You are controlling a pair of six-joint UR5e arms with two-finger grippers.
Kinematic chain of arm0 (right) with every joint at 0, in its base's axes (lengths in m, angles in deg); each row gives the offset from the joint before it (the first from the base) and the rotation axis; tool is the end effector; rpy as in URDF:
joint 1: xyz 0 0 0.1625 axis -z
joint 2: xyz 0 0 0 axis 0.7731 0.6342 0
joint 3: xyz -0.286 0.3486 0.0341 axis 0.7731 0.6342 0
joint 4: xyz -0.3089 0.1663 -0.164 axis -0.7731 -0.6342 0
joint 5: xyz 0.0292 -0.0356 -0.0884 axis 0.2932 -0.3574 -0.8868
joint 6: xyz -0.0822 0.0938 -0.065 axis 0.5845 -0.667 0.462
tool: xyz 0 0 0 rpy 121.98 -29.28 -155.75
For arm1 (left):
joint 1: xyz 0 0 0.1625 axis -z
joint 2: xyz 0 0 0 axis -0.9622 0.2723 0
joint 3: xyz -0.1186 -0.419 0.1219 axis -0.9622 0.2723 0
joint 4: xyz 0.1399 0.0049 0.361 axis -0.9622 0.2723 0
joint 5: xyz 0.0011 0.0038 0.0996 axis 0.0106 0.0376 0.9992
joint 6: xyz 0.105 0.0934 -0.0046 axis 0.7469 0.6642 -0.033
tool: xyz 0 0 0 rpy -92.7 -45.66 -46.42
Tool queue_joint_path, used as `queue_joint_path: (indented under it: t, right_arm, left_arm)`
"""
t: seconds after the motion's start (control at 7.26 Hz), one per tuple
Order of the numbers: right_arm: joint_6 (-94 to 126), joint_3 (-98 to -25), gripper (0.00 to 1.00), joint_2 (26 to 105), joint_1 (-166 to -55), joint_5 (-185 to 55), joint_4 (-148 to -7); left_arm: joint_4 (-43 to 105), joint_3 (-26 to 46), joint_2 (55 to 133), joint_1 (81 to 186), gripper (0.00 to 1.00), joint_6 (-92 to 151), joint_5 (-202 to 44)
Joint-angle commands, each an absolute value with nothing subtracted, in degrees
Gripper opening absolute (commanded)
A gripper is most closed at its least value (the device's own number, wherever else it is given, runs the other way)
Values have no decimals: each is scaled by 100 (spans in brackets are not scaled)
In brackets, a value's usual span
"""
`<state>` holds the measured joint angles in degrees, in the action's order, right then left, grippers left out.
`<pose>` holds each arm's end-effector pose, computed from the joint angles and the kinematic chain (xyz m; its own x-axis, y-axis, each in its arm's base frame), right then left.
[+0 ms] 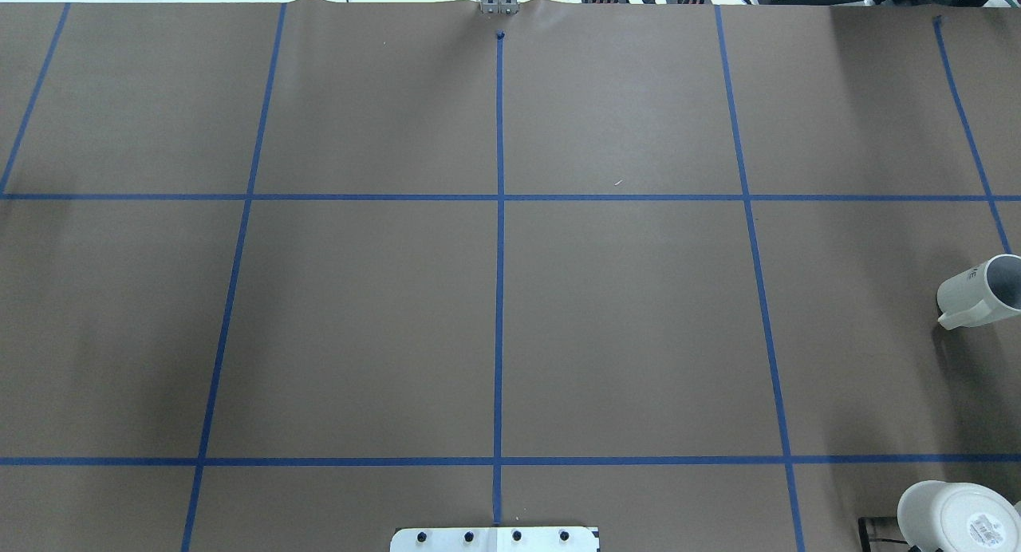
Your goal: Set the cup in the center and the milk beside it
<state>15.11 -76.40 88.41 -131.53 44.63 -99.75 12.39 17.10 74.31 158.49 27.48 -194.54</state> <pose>-0.0325 -0.4399 0.6137 0.7261 0.1203 0.6770 -0.0636 0.9921 -0.1080 0.0177 -0.4823 0.6275 0.6568 -0.0224 -0.7537 0.1009 0.9932 0.0584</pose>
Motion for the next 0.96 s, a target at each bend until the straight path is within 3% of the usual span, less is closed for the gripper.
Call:
queue_joint_path:
  t: [0.0,0.83]
  right_arm:
    - [1502,-7906,100,9077,-13211,4603,-9898]
    - [1441,-7864,100,9051,-13123,4822,-9722]
  left_arm:
    - [1216,1680,7497,15595,98,2718,-19125]
    - [1278,1750,7418,15532,98,2744,-19464]
